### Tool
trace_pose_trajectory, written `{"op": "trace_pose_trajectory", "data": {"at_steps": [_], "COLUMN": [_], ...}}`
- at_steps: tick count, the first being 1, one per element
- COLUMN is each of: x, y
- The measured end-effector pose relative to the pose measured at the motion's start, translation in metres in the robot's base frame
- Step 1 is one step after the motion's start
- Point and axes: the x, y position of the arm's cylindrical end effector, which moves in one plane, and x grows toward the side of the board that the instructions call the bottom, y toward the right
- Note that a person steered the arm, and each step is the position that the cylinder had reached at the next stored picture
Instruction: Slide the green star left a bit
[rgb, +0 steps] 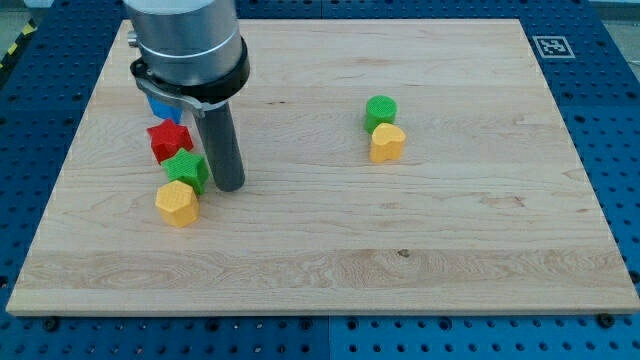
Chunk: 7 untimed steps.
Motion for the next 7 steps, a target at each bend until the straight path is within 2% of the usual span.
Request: {"op": "trace_pose_trajectory", "data": {"at_steps": [7], "x": [0.0], "y": [-0.033]}}
